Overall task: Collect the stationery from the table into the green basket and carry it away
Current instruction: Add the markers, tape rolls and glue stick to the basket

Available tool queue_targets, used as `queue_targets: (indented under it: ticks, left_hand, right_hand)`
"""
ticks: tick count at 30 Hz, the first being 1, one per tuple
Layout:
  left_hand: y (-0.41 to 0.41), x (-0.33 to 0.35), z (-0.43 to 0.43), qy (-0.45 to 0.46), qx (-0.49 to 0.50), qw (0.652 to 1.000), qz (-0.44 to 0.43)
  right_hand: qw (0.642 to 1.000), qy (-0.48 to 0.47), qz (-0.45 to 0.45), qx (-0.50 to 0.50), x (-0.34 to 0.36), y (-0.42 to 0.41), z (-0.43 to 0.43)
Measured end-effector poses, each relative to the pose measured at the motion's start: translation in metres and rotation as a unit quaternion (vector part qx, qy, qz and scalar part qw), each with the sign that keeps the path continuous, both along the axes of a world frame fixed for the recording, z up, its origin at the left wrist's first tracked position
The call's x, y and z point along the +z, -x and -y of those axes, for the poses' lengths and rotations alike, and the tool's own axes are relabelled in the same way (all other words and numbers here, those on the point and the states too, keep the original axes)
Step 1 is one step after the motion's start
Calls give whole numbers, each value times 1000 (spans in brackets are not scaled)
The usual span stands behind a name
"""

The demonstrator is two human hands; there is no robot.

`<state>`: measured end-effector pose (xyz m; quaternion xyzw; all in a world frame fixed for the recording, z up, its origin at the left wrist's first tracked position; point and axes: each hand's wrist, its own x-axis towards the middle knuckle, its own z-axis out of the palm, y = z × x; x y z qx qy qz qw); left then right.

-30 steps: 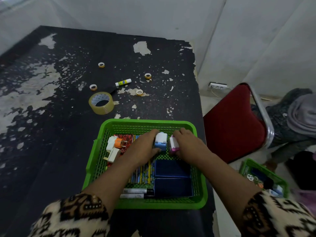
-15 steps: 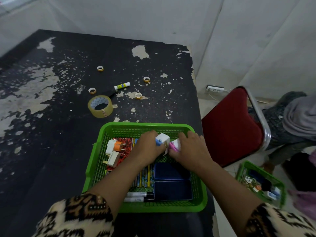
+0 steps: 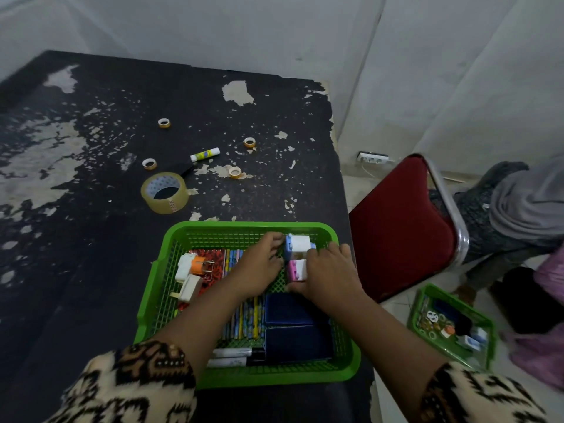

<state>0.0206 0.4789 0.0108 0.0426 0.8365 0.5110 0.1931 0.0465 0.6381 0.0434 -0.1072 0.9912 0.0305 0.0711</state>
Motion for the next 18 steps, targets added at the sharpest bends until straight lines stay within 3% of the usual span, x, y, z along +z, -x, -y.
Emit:
queue_targets:
  ticks: [11, 18]
  left_hand:
    - [-4, -1, -22, 55, 83, 994, -44]
    - [-1, -4, -7, 51, 33, 998, 25]
  right_hand:
    - [998, -15, -19, 56, 9, 16, -12]
    - [998, -31, -11, 61, 4, 17, -12]
